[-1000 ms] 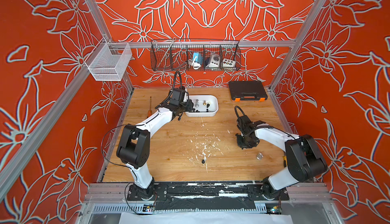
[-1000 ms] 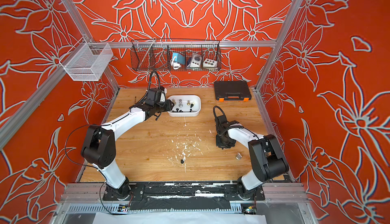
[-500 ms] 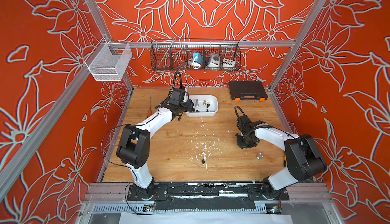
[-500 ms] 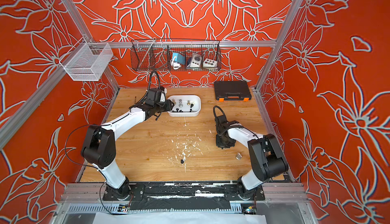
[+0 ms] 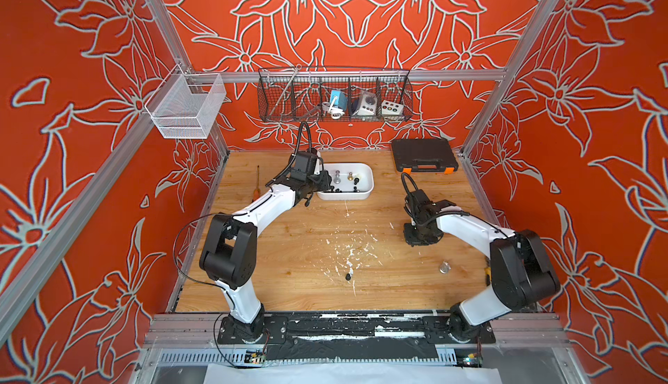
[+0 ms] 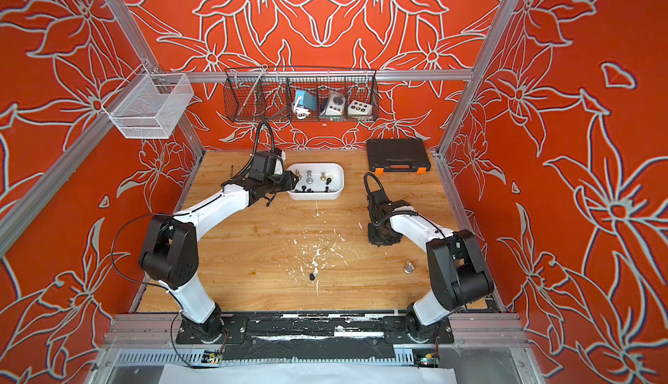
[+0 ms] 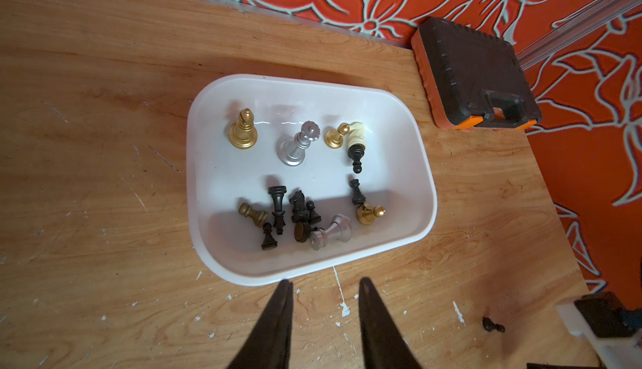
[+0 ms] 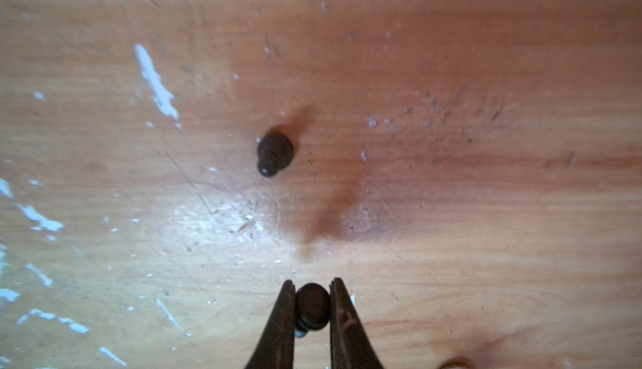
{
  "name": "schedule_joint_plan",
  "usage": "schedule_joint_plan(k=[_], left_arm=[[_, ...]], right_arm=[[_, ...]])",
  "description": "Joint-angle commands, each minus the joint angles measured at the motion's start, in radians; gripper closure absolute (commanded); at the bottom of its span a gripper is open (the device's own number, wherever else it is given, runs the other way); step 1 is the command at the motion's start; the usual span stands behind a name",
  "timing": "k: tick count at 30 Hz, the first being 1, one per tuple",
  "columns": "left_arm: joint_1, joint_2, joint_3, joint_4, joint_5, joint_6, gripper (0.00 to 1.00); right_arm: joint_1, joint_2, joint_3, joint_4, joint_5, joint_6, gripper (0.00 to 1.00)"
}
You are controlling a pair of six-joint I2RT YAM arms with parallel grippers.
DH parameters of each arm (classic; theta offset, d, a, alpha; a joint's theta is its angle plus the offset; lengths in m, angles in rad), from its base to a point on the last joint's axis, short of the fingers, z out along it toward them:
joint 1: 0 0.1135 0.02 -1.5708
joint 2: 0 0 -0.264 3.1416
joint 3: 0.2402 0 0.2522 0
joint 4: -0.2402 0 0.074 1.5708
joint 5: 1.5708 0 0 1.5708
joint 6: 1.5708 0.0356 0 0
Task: Put the chess pieces into the storage box
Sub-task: Pick up the chess piece at the center of the board, then place the chess piece in the storage box.
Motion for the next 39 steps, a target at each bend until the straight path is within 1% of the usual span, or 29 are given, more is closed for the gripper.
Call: schedule_joint_plan(k=[1, 5, 11, 16, 25, 30, 34, 39], left_arm=[[0.007, -0.043, -0.003, -0.003, 0.007, 0.005, 0.67], [0.008, -0.057, -0.006, -0.008, 0.004, 0.007, 0.67], [0.012, -0.092, -0.033, -0.008, -0.008, 0.007, 0.67], [0.018, -0.131, -0.072, -0.003, -0.012, 0.003, 0.67], [0.025, -0.186, -0.154, 0.010, -0.011, -0.012, 0.67], [0.027, -0.212, -0.201, 0.022, -0.008, -0.023, 0.66], [0.028, -0.223, -0.223, 0.021, -0.002, -0.022, 0.66], [0.029, -0.238, -0.247, 0.020, 0.000, -0.020, 0.66]], right_arm=[[-0.005, -0.027, 0.078, -0.017, 0.001, -0.046, 0.86], [-0.005, 0.014, 0.189, 0.006, -0.030, -0.090, 0.86], [0.004, 0.157, 0.432, 0.004, -0.121, -0.125, 0.86], [0.036, 0.295, 0.638, 0.007, -0.165, -0.147, 0.86], [0.098, 0.570, 1.006, -0.045, -0.230, -0.159, 0.85], [0.123, 0.711, 1.183, -0.069, -0.268, -0.161, 0.85], [0.141, 0.824, 1.336, -0.116, -0.274, -0.162, 0.85], [0.147, 0.924, 1.461, -0.155, -0.282, -0.156, 0.85]])
